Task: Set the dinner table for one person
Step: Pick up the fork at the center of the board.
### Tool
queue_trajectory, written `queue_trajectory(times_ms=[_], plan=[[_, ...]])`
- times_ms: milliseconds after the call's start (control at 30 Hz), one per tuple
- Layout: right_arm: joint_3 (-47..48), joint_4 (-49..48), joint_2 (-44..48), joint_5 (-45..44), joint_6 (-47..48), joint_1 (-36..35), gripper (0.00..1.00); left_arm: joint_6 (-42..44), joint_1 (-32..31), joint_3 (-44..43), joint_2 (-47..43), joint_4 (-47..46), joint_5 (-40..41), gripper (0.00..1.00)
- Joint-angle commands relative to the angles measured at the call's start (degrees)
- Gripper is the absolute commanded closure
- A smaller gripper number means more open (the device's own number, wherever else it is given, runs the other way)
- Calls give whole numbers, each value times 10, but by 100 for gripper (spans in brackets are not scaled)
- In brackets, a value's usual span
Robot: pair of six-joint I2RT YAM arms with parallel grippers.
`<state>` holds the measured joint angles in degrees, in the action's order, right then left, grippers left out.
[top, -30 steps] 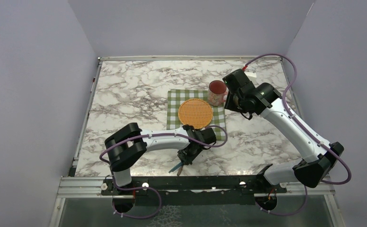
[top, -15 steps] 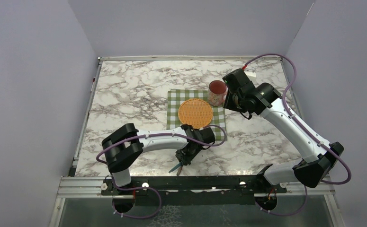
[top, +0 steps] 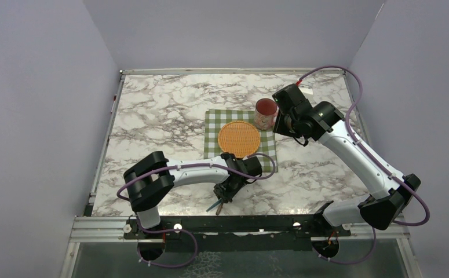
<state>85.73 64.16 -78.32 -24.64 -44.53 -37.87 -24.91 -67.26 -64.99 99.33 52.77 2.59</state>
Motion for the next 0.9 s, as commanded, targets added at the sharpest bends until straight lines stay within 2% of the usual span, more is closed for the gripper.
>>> queue_trajectory(times_ms=[0,367,567,667,867], plan=[[-4,-6,1,-3,0,2,58,-8,-3,20,-13,-8,4,77],[-5,-4,3,-7,-3,2,58,-8,-3,20,-10,-19,2,78],[-6,-6,1,-6,-4,2,58,-11,-3,13,-27,-13,4,89],[-7,-8,1,-4,-5,2,58,-16,-3,7,-38,-10,9,100],[-6,-11,-1,-1,-4,2,59,-24,-3,-12,-51,7,14,100]])
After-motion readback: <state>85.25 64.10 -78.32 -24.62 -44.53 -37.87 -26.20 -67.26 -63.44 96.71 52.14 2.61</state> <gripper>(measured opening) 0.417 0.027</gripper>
